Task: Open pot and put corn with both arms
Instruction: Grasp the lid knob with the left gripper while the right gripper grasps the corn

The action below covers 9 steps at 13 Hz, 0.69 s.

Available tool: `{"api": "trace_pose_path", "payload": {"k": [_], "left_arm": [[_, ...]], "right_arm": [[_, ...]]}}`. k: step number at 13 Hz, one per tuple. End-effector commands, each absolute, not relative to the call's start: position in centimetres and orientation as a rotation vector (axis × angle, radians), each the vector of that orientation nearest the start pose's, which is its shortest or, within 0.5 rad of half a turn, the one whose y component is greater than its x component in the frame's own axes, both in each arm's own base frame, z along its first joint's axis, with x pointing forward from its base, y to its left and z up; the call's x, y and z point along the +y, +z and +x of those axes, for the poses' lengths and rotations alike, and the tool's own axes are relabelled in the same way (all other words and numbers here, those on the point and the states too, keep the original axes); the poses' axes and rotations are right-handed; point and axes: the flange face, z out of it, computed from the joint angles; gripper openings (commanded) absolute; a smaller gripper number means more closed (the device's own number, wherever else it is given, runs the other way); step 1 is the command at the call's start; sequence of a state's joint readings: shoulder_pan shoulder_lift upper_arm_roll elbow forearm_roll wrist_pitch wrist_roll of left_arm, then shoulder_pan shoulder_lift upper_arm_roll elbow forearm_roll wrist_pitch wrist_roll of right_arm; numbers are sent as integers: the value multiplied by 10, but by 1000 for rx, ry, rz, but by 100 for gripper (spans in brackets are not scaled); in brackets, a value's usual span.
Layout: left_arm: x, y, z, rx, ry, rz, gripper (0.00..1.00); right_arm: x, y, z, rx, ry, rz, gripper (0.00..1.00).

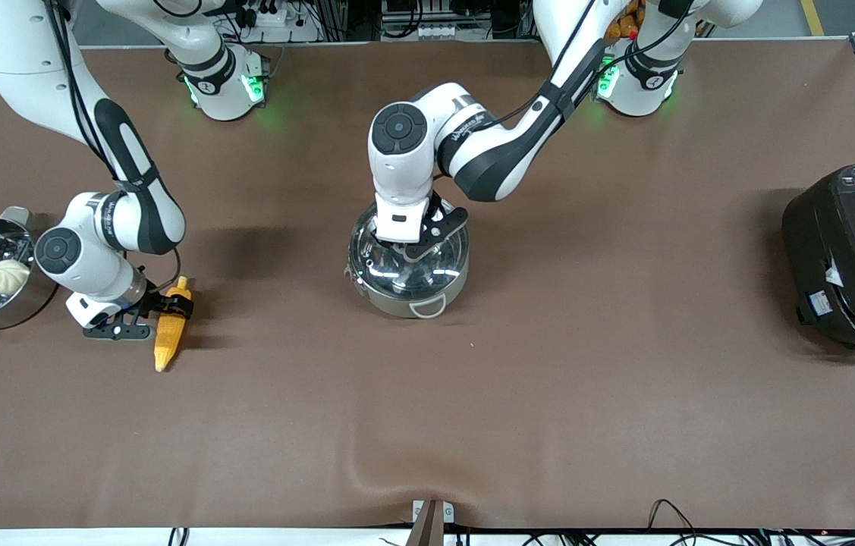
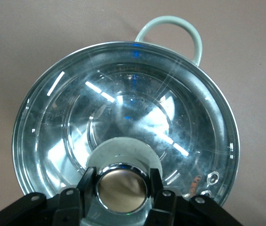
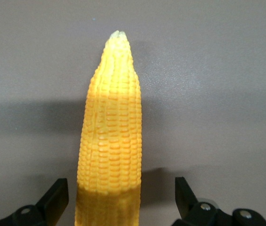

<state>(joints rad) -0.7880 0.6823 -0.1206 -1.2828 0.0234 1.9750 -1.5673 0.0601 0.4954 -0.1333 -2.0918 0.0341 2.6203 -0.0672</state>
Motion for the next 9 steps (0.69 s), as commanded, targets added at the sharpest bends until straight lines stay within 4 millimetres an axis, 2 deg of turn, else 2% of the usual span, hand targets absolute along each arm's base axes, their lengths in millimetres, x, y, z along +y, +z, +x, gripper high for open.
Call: {"api": "trace_pose_path", "payload": {"k": [1, 3, 4, 5, 7, 8, 9], "left_arm": [[-566, 346, 472, -1065, 49, -2954, 0], [-564, 356, 473, -1071, 47, -2960, 0], [-563, 371, 473, -1080, 39, -2970, 0], [-557, 393, 475, -1096, 32, -2981, 0], [-527, 435, 487, -1136, 31, -2950, 0], [-515, 462, 488, -1136, 12, -2964, 0], [-482, 496, 506, -1151, -13, -2983, 0]], "right_arm": [[-44, 188, 589, 24, -68, -3186, 67], [-40, 188, 590, 14, -65, -3185, 31], [-39, 188, 589, 14, -58, -3185, 20], [-37, 188, 589, 14, -56, -3184, 19], [-33, 191, 590, 24, -62, -3180, 19], [-32, 196, 593, 21, -76, -3179, 19], [-31, 204, 597, 14, -98, -3177, 20]]}}
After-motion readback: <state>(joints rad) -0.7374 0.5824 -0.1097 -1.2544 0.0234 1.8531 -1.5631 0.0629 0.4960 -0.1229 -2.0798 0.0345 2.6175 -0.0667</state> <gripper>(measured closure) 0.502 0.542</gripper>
